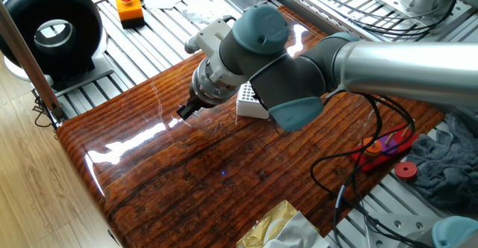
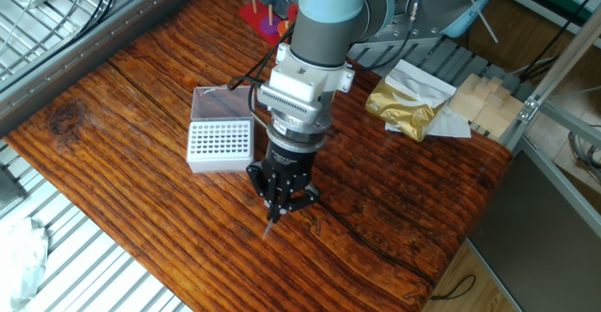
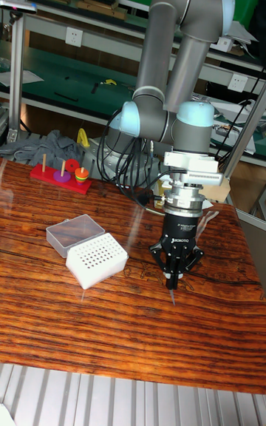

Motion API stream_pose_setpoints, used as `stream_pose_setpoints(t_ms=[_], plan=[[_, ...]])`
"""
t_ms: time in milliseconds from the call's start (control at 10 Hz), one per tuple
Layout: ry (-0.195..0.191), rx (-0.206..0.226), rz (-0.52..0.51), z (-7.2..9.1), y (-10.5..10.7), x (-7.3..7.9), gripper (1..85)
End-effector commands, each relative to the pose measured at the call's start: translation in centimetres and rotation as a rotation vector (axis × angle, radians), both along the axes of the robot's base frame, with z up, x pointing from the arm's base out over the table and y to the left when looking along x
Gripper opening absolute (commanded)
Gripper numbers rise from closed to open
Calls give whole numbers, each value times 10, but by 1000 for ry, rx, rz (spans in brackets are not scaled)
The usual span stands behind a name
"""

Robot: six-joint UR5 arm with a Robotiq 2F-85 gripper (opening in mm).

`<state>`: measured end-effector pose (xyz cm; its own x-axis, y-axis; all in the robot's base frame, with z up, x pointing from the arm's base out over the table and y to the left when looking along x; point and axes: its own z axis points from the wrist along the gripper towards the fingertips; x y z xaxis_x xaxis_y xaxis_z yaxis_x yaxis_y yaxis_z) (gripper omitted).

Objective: Insert a medium pipette tip into the holder for medium pipette tips

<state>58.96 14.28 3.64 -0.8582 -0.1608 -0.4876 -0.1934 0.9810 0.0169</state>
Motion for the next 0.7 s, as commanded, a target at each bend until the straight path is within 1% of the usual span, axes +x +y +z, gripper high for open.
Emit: stream_pose_setpoints(t_ms=[0,300,500,600], plan=[[-13,3,-15,1,2,5,10],[-23,7,-31,-5,17,13,10],[-29,3,-38,-4,15,13,10],[-37,-3,-41,-1,14,10,10]])
